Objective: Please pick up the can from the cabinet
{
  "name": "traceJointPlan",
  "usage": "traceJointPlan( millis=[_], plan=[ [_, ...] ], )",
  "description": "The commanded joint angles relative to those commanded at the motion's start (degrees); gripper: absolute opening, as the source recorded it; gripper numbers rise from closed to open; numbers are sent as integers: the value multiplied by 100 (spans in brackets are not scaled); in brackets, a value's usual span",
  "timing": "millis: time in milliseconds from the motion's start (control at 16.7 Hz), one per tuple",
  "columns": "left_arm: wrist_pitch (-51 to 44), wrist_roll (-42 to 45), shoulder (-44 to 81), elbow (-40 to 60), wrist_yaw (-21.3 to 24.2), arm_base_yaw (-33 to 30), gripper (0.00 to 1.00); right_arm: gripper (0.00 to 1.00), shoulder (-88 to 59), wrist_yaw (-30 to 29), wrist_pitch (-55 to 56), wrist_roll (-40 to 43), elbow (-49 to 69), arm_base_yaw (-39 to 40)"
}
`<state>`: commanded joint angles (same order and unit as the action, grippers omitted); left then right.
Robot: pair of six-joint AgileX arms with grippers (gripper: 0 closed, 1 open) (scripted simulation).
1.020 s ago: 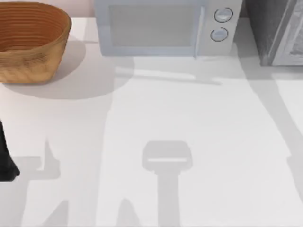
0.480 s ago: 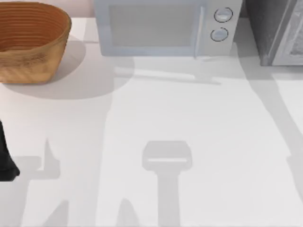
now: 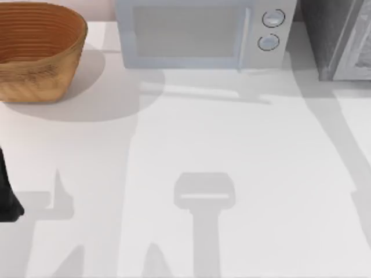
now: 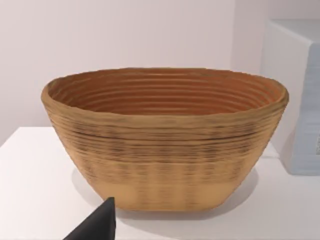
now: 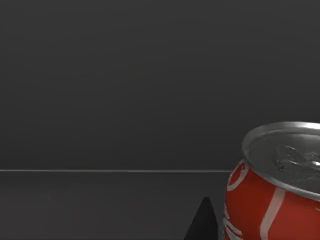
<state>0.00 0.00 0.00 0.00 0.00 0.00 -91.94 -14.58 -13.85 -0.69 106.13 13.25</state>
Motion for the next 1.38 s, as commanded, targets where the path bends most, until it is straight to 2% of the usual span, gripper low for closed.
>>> traceJointPlan(
  millis=[300,900,1380],
  plan=[
    [0,0,0,0,0,0,100,0,208,-168,-225,-6,-15,141],
    [0,0,0,0,0,0,100,0,2261,-1549,-2275,8,1,1590],
    [0,0,0,0,0,0,100,0,2484,-1472,-2194,6,-321,1501]
  ],
)
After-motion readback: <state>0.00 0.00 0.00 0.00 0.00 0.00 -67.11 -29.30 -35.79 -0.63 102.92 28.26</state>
